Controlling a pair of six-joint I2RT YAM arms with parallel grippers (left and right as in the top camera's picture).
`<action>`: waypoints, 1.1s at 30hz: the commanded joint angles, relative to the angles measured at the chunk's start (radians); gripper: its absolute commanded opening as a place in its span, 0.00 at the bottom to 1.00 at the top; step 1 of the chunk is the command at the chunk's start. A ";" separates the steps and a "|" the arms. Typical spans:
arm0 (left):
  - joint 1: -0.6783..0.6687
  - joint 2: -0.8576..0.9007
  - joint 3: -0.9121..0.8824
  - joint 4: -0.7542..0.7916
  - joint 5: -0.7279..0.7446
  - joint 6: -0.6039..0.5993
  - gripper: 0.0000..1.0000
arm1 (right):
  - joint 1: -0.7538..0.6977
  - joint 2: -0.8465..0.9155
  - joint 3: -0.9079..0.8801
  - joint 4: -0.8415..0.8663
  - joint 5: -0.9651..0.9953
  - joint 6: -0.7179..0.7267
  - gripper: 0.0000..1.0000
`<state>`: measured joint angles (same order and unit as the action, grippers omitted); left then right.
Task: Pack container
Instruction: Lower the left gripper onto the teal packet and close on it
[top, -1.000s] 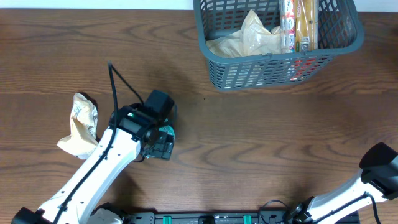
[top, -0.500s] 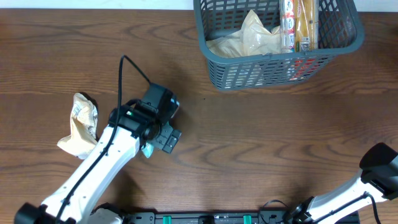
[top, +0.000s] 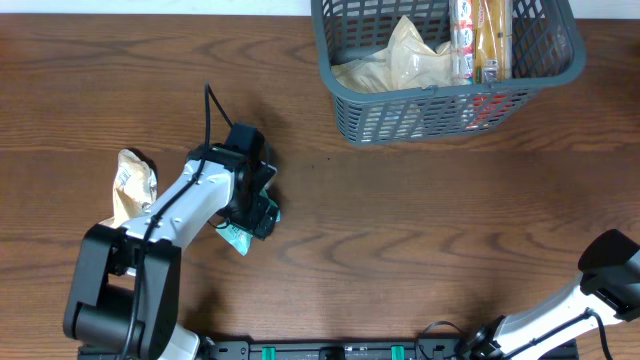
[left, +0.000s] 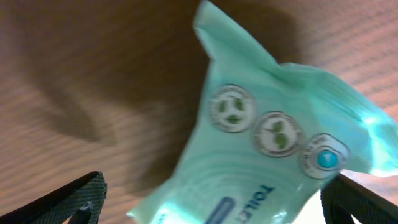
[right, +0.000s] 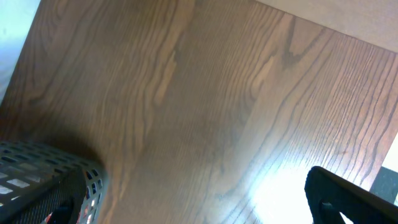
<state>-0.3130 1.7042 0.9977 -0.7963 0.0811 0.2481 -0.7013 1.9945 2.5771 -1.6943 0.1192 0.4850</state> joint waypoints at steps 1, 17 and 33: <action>0.002 0.007 0.003 -0.018 0.085 0.021 0.99 | -0.013 0.007 -0.002 0.000 -0.004 -0.015 0.99; 0.002 0.007 0.001 -0.016 0.095 0.021 0.99 | -0.014 0.007 -0.002 0.000 -0.004 -0.015 0.99; 0.002 0.007 -0.050 0.036 -0.048 0.002 0.99 | -0.014 0.007 -0.002 0.000 -0.004 -0.015 0.99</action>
<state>-0.3130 1.7061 0.9539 -0.7582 0.0803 0.2588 -0.7013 1.9945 2.5771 -1.6932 0.1192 0.4847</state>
